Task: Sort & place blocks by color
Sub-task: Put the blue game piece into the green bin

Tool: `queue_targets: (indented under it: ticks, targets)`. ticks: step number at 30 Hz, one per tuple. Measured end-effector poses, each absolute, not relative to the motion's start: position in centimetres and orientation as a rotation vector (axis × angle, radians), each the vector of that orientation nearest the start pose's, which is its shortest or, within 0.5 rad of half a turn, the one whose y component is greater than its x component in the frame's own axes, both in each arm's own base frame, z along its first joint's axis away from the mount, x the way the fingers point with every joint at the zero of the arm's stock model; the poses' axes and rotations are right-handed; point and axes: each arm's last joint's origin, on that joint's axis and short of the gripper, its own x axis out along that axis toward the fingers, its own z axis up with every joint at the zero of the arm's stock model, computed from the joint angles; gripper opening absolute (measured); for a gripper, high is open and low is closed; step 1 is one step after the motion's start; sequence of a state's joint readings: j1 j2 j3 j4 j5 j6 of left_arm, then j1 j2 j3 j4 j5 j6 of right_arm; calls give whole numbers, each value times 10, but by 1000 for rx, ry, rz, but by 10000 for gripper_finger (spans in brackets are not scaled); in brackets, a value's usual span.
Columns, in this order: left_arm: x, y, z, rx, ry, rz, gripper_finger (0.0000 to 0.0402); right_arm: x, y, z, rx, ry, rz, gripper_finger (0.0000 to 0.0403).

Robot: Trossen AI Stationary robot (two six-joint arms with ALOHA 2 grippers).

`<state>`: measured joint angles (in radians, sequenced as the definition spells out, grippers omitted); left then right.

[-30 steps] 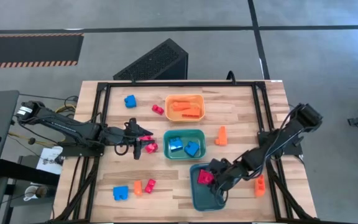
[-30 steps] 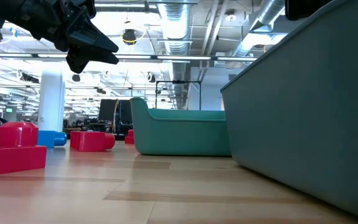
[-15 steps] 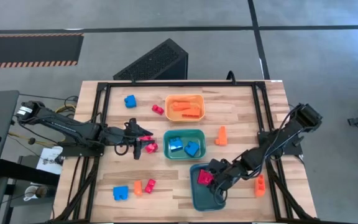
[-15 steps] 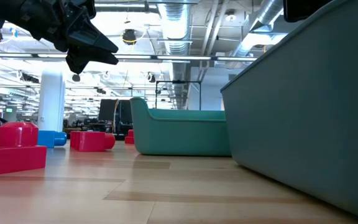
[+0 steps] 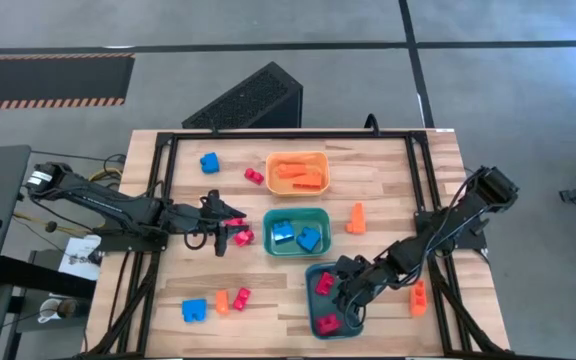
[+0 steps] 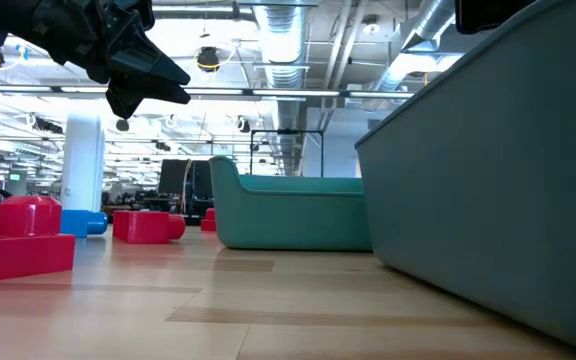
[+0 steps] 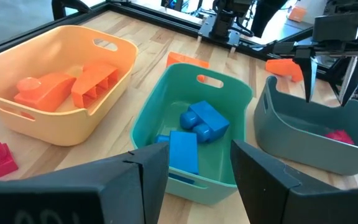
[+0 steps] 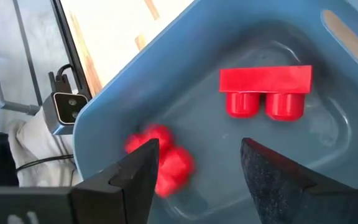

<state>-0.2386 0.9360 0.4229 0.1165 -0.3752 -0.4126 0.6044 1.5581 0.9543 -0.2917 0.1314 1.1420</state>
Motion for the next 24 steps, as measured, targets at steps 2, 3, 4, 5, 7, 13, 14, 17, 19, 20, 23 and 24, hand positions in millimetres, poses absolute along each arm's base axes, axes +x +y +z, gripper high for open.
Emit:
queue_targets:
  ticks: [2, 3, 4, 5, 7, 13, 14, 17, 19, 20, 23, 24]
  targets:
    - [191, -35, 212, -287, 344, 210, 159, 260, 173, 202, 729, 964, -97, 245]
    - [191, -36, 212, -287, 344, 210, 159, 261, 172, 202, 725, 957, -107, 243]
    - [191, -36, 212, -287, 344, 210, 159, 261, 171, 202, 715, 946, -116, 241]
    - [191, -36, 212, -287, 344, 210, 159, 262, 170, 202, 702, 935, -122, 239]
    - [191, -36, 212, -287, 343, 210, 159, 263, 168, 202, 678, 919, -130, 235]
    - [191, -35, 212, -287, 343, 210, 159, 277, 169, 226, 628, 680, 15, 217]
    - [191, -35, 212, -287, 343, 211, 159, 279, 170, 234, 607, 608, 53, 214]
    - [191, -35, 212, -286, 343, 211, 159, 283, 172, 255, 507, 427, 165, 204]
    - [191, -35, 212, -284, 342, 210, 159, 283, 171, 268, 435, 331, 197, 196]
    - [191, -35, 212, -283, 343, 210, 159, 282, 170, 273, 401, 290, 196, 192]
    - [191, -36, 212, -283, 343, 210, 159, 279, 166, 284, 301, 211, 159, 179]
    - [191, -36, 212, -283, 343, 210, 159, 278, 164, 287, 276, 194, 140, 175]
